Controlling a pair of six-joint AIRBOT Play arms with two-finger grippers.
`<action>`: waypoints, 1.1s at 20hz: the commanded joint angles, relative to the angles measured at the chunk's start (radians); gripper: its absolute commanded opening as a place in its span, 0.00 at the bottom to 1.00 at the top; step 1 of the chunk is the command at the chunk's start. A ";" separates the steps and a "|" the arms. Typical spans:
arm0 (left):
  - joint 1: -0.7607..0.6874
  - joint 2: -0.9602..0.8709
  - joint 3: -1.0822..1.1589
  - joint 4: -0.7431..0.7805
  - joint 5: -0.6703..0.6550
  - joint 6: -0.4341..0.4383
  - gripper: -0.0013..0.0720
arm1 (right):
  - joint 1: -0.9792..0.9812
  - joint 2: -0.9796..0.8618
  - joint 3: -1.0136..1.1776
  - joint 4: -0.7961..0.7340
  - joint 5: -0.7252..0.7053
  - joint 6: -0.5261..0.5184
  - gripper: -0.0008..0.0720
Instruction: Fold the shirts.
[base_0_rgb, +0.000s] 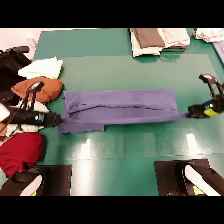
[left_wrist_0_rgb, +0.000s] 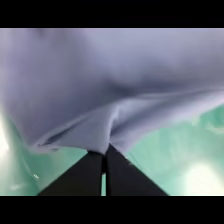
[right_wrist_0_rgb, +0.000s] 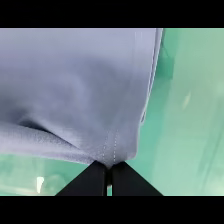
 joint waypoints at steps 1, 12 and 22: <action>0.000 -0.258 0.153 0.037 0.176 0.060 0.05 | 0.016 -0.184 0.140 0.021 -0.077 0.016 0.03; 0.000 -0.635 0.464 0.031 0.188 0.059 0.82 | 0.059 -0.575 0.477 0.177 -0.095 -0.005 0.42; -0.057 -0.634 0.544 -0.066 0.127 0.051 0.05 | -0.289 -0.602 0.261 0.412 -0.065 -0.160 0.80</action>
